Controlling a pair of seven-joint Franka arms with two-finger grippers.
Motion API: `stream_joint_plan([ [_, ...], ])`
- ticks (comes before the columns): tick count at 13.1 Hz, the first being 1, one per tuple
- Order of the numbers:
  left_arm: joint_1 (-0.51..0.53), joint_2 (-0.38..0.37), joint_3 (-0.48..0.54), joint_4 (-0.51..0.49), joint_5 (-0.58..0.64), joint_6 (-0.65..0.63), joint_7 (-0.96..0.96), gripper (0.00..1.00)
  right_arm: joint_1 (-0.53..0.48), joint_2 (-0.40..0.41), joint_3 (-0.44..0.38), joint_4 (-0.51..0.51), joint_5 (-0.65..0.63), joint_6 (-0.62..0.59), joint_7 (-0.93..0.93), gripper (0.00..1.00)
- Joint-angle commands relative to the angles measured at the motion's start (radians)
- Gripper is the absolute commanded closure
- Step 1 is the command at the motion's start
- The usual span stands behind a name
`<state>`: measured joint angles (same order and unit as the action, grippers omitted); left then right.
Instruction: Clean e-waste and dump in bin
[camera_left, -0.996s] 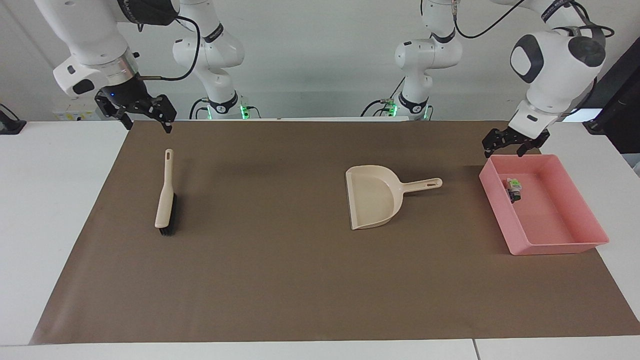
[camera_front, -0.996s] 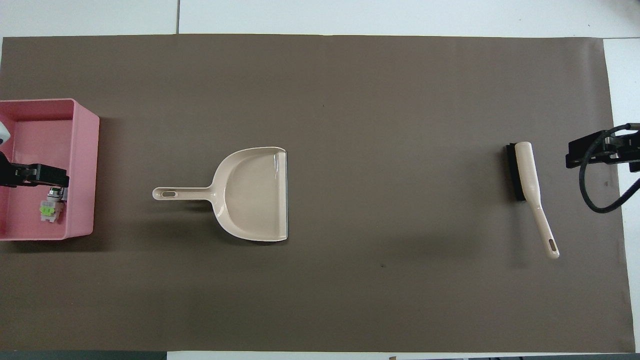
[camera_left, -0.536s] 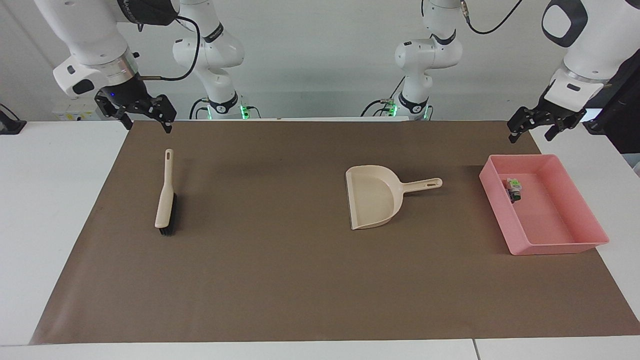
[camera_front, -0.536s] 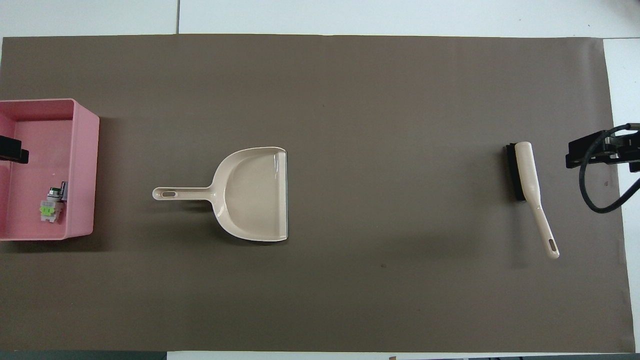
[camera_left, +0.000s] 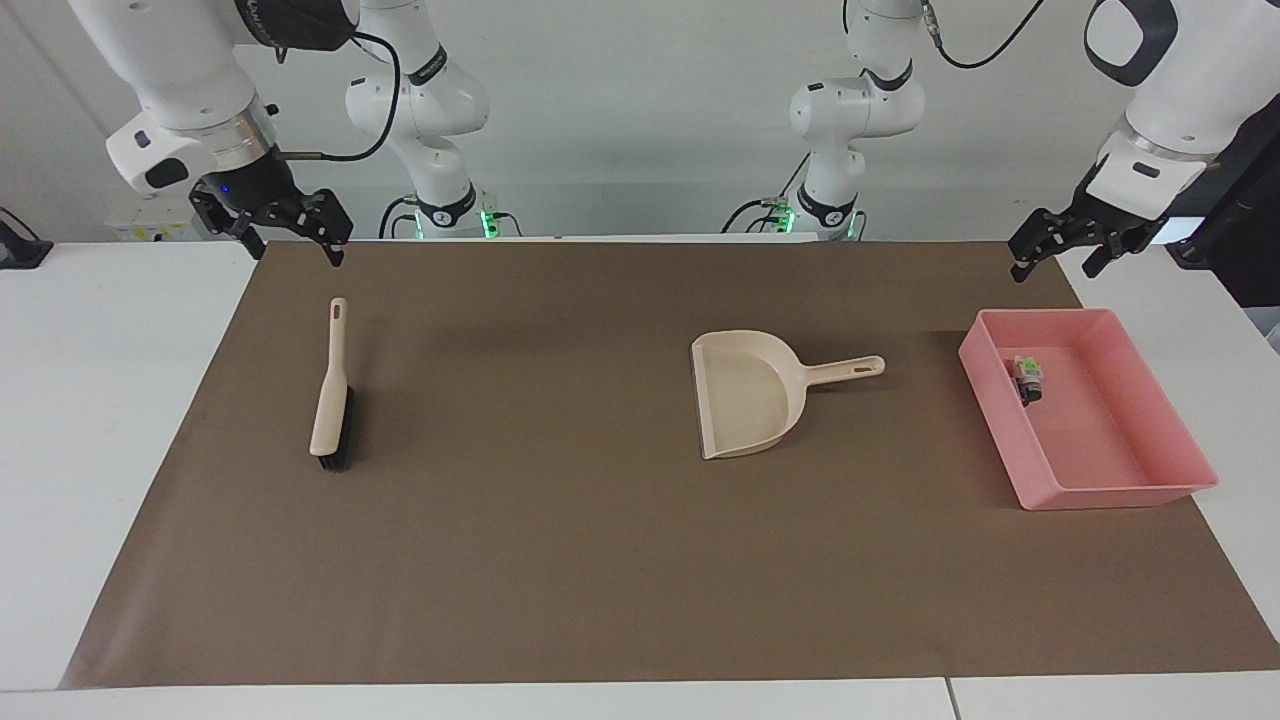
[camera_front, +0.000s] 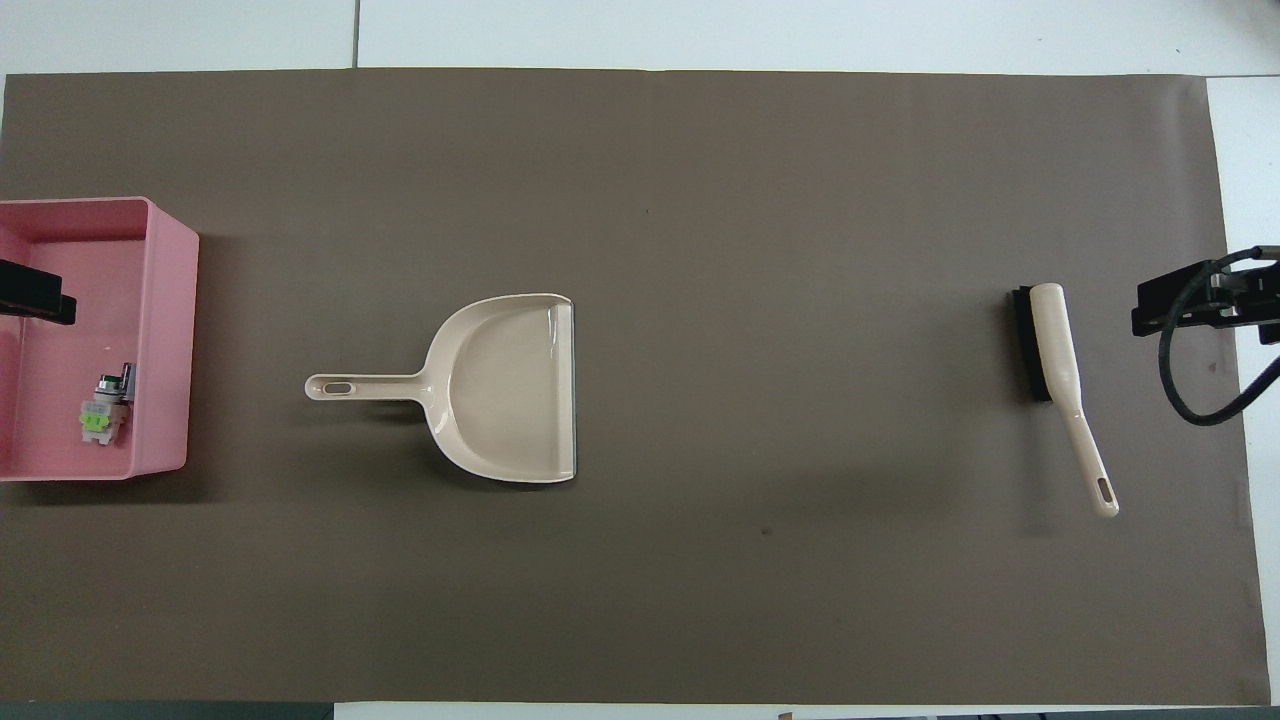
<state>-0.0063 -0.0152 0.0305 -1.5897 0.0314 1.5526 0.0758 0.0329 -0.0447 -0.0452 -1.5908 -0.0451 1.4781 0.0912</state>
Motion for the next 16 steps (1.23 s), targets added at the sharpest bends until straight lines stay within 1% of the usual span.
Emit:
stream_joint_plan([
  [1, -0.018, -0.003, 0.005, 0.002, -0.013, -0.031, -0.025, 0.01, -0.013, 0.005, 0.005, 0.012, 0.007, -0.012, -0.005, 0.0],
  [3, -0.011, -0.008, -0.001, 0.002, -0.022, -0.032, -0.028, 0.01, -0.013, 0.003, 0.007, 0.011, 0.011, -0.01, 0.033, 0.0],
  [5, -0.012, -0.008, 0.0, 0.002, -0.037, -0.034, -0.028, 0.01, -0.013, 0.005, 0.005, 0.011, 0.048, -0.007, 0.048, 0.0],
  [16, -0.015, -0.005, 0.005, 0.004, -0.028, -0.046, -0.028, 0.01, -0.014, 0.003, 0.004, 0.009, 0.047, -0.01, 0.041, 0.0],
])
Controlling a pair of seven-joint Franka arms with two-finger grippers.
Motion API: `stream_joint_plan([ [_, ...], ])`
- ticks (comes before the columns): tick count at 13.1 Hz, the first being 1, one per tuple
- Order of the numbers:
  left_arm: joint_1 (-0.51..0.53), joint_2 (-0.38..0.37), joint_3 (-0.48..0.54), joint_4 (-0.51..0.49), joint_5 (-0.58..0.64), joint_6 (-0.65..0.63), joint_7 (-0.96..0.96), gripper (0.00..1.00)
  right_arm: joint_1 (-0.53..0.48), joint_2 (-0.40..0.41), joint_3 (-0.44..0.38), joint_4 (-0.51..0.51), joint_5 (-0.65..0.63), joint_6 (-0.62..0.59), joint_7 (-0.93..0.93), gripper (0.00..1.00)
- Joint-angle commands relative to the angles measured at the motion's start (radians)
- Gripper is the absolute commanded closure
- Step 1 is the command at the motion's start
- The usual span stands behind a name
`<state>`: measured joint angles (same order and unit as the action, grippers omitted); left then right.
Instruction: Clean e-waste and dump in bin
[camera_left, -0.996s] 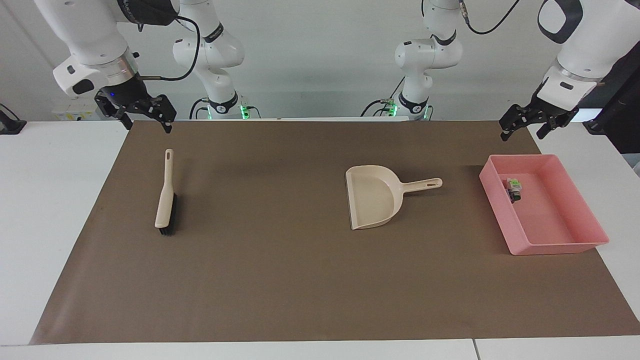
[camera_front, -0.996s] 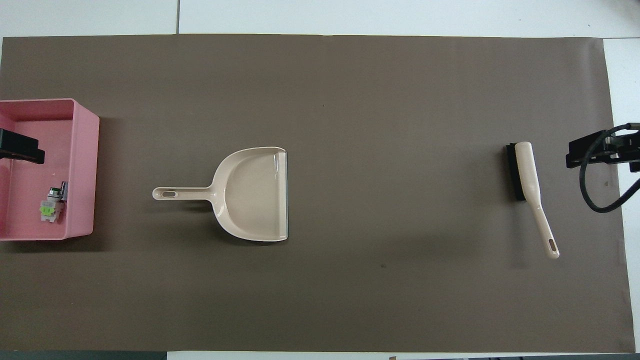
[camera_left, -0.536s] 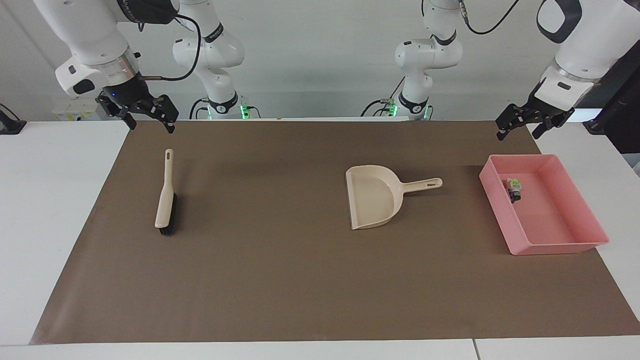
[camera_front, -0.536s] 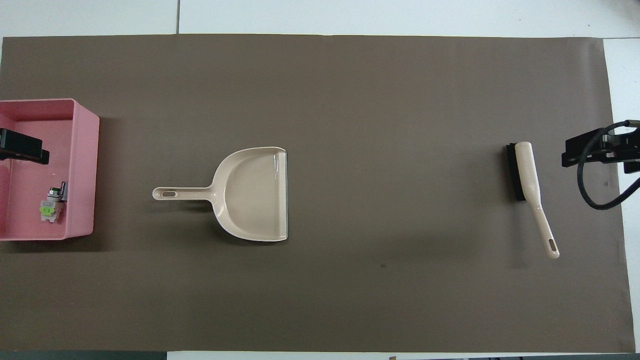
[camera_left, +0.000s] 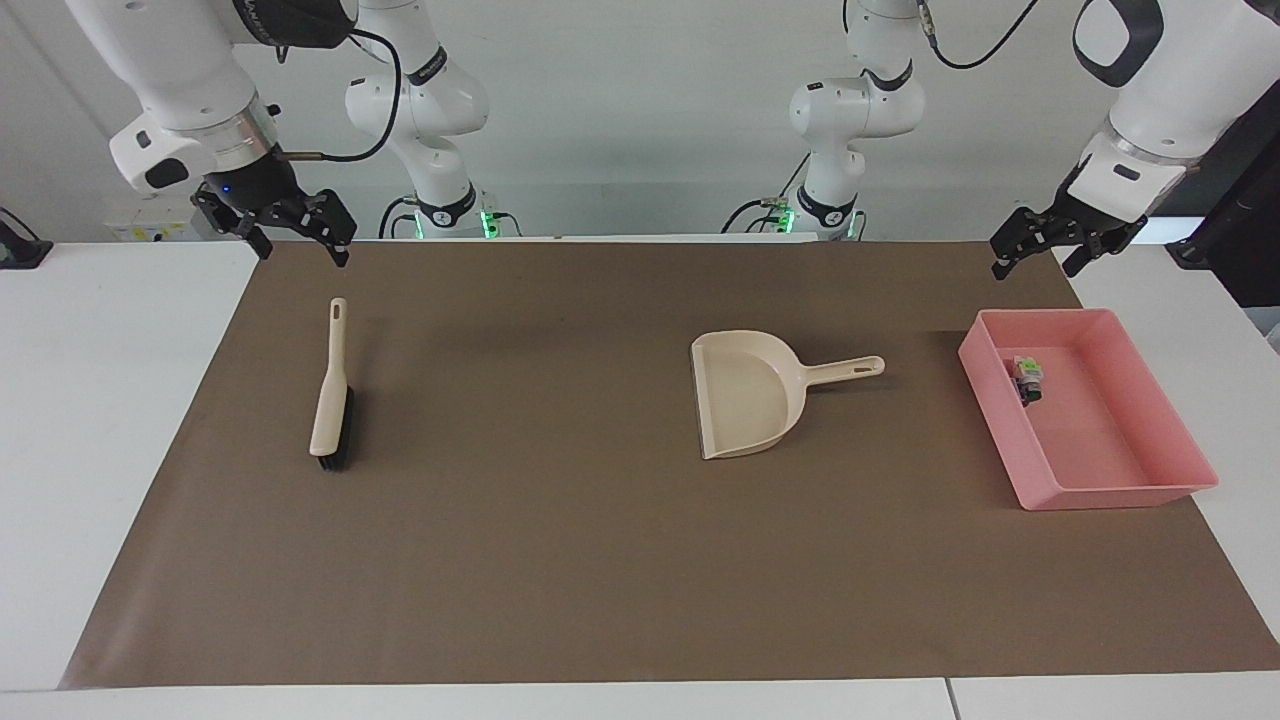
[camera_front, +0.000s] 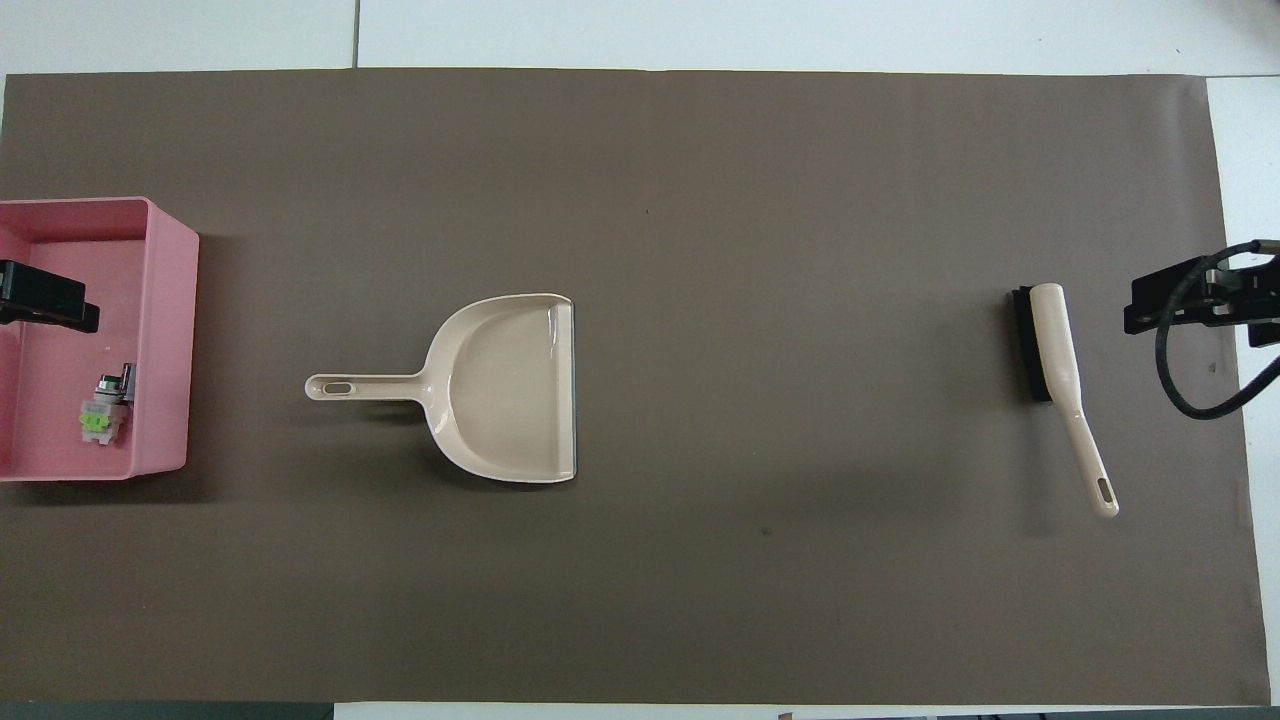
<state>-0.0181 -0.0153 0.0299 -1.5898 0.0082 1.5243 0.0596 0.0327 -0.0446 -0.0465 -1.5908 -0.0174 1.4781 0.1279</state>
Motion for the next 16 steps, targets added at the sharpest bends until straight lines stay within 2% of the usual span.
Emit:
stream_joint_plan([
  [1, -0.002, -0.006, 0.005, 0.002, -0.005, -0.019, -0.011, 0.01, -0.014, 0.003, 0.005, 0.009, 0.019, -0.01, 0.004, 0.0],
  [10, 0.0, -0.006, 0.005, -0.001, -0.005, -0.018, -0.001, 0.01, -0.017, 0.002, 0.005, 0.005, 0.019, -0.007, 0.004, 0.0],
  [12, 0.001, -0.008, 0.004, -0.001, -0.005, -0.018, 0.0, 0.01, -0.017, -0.001, 0.005, -0.009, 0.017, 0.043, 0.003, 0.0],
  [16, 0.001, -0.008, 0.005, -0.001, -0.005, -0.019, -0.001, 0.01, -0.016, -0.001, 0.005, -0.011, 0.007, 0.051, 0.003, 0.0],
])
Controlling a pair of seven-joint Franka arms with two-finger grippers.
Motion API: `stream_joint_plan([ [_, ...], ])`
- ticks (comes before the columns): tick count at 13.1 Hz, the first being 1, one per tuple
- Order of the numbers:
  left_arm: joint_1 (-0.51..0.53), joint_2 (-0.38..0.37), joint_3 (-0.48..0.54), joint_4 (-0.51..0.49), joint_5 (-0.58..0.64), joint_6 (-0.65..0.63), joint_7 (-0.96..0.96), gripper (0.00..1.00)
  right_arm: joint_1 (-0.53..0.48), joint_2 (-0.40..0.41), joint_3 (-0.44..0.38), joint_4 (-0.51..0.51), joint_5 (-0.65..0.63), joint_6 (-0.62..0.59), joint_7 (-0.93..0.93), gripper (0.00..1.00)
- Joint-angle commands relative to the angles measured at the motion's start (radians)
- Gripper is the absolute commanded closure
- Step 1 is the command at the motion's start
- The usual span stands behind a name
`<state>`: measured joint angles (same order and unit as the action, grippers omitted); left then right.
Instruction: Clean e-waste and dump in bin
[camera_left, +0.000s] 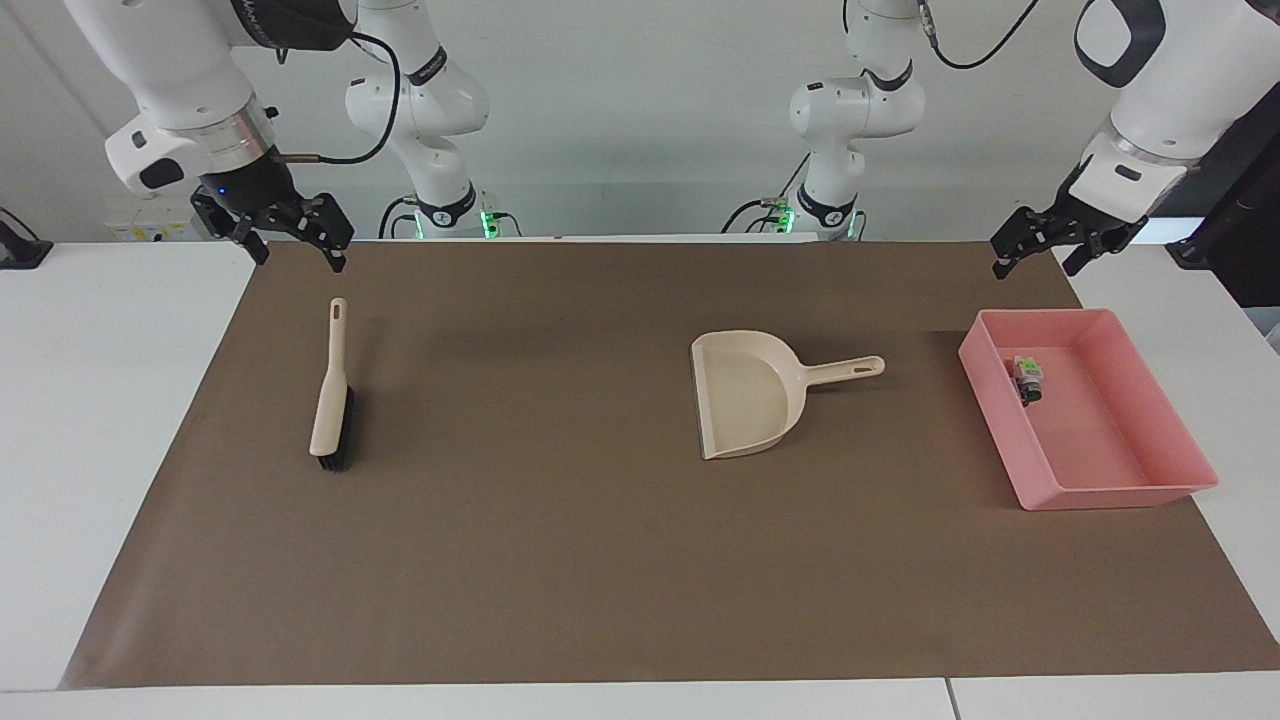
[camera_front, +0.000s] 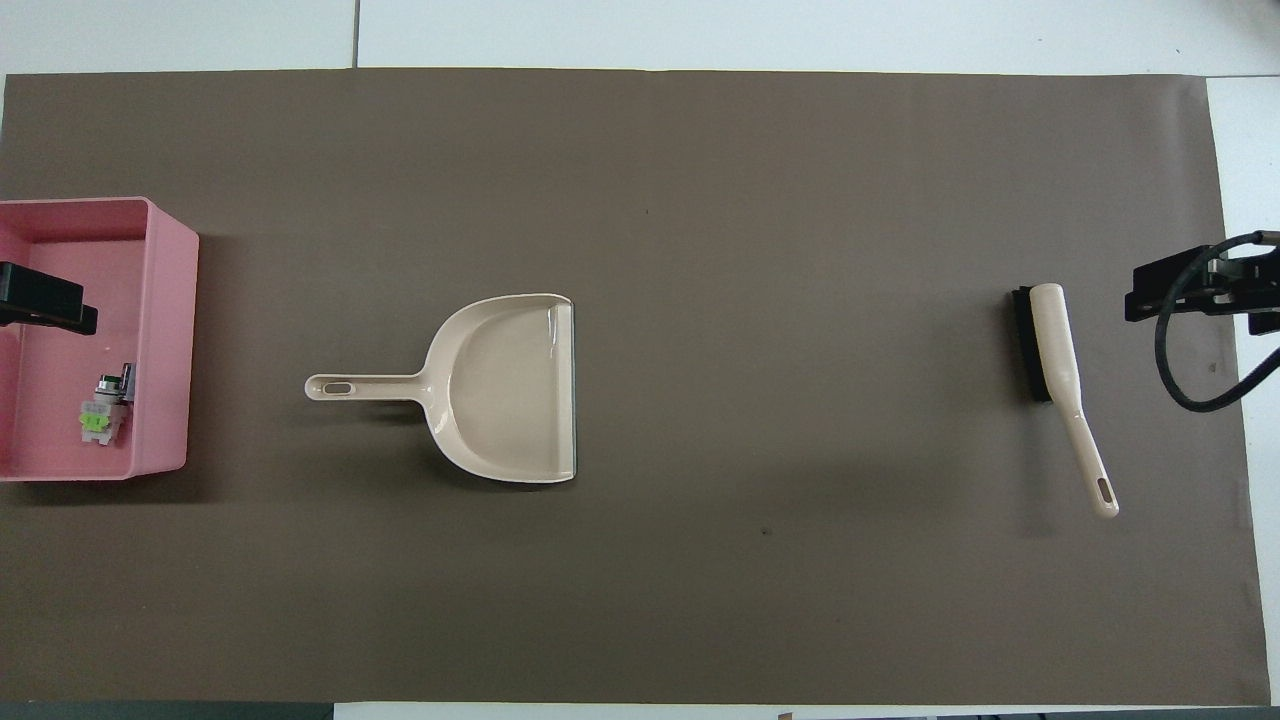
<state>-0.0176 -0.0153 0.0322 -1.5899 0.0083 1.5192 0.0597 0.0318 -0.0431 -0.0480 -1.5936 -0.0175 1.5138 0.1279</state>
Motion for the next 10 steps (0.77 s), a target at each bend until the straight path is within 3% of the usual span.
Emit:
stream_joint_plan([
  [1, 0.001, -0.008, 0.003, -0.001, -0.005, -0.014, -0.001, 0.01, -0.015, -0.003, 0.007, -0.006, 0.005, 0.014, 0.001, 0.0],
  [10, 0.002, -0.021, 0.009, -0.028, -0.005, -0.001, 0.006, 0.01, -0.013, -0.003, 0.007, -0.005, 0.005, 0.005, 0.001, 0.0],
])
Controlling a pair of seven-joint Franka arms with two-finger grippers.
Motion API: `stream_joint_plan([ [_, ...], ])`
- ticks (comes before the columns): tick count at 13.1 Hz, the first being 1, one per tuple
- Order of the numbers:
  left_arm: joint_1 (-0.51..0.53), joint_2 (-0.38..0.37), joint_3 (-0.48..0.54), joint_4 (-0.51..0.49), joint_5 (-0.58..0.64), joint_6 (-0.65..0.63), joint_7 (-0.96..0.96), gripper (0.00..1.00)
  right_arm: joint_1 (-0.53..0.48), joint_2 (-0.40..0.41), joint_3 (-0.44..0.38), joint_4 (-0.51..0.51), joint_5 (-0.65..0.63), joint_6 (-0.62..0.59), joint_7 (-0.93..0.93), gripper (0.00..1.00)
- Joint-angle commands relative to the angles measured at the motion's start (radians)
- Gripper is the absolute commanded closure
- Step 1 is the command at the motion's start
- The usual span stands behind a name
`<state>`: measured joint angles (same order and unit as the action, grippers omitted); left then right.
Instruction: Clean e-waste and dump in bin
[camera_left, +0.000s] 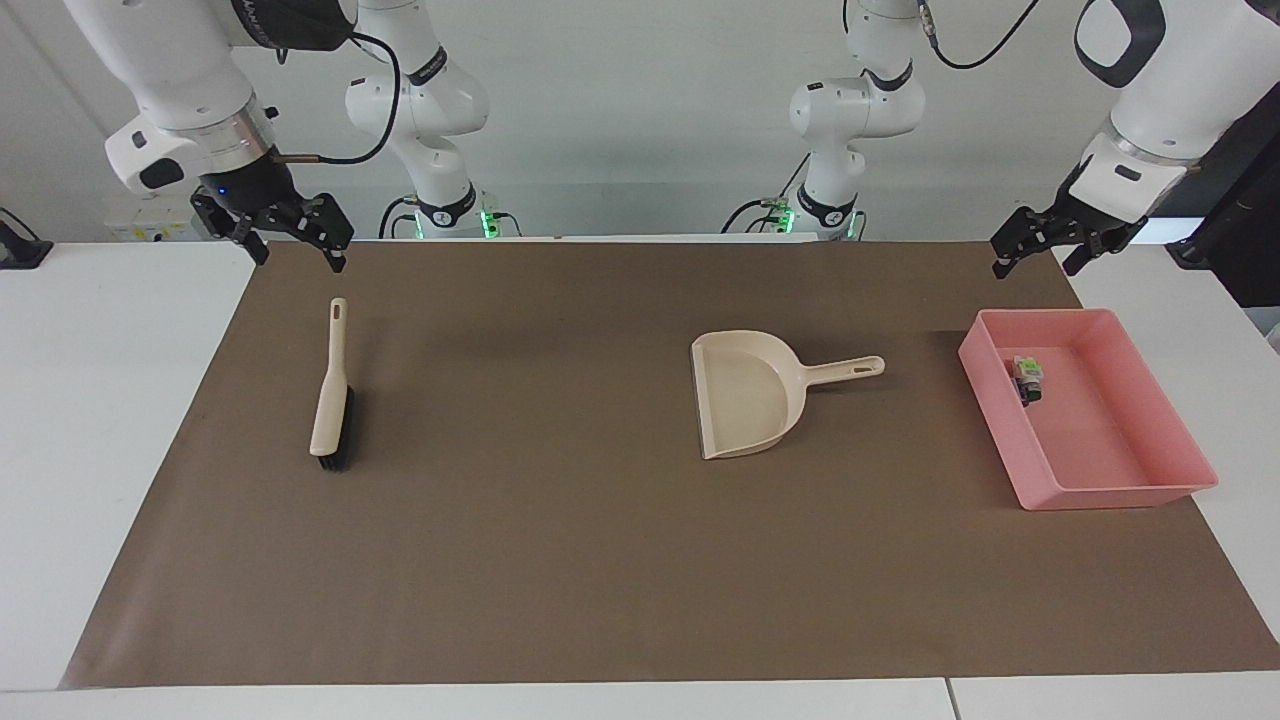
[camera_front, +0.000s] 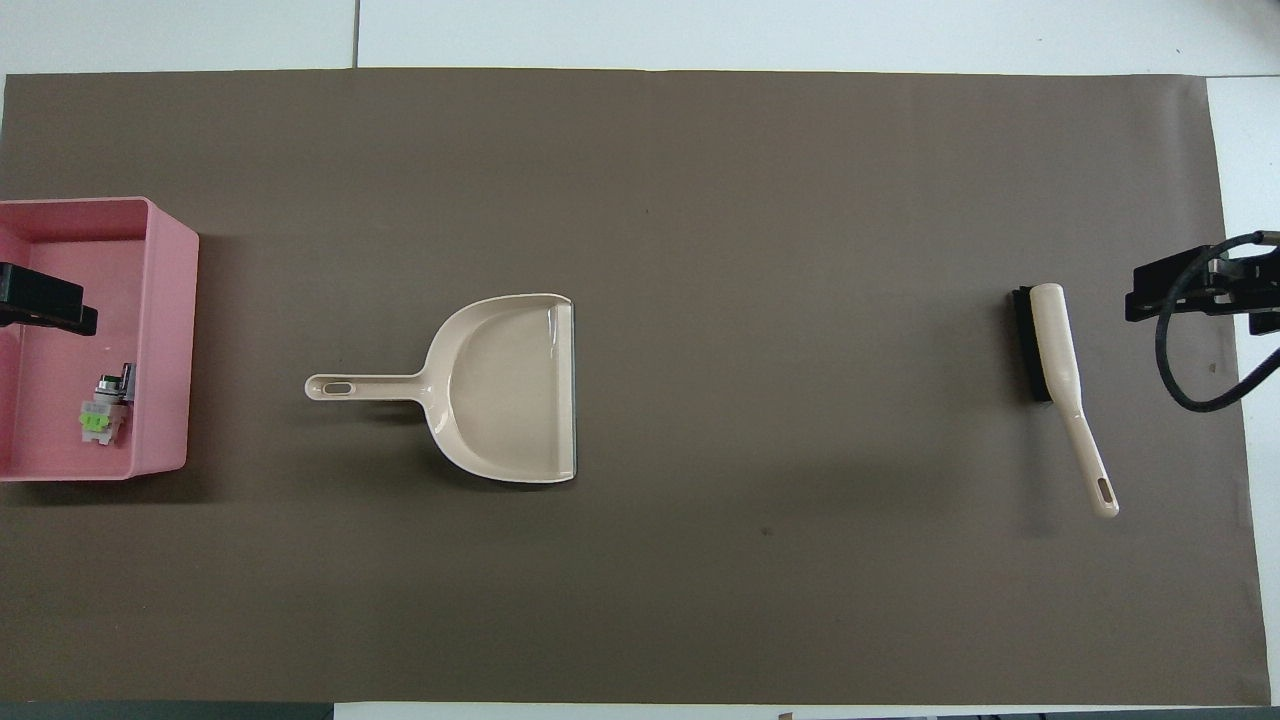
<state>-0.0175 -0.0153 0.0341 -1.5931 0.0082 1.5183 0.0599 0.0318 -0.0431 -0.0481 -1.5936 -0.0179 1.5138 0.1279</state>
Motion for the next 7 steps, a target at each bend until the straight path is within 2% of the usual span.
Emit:
stream_joint_plan([
  [1, 0.002, -0.022, 0.009, -0.028, -0.005, 0.0, 0.008, 0.01, -0.015, -0.003, 0.007, -0.005, 0.007, 0.003, 0.001, 0.0],
  [7, 0.005, -0.023, 0.009, -0.034, -0.005, 0.003, 0.014, 0.01, -0.013, -0.003, 0.007, -0.005, 0.006, 0.003, 0.003, 0.0],
])
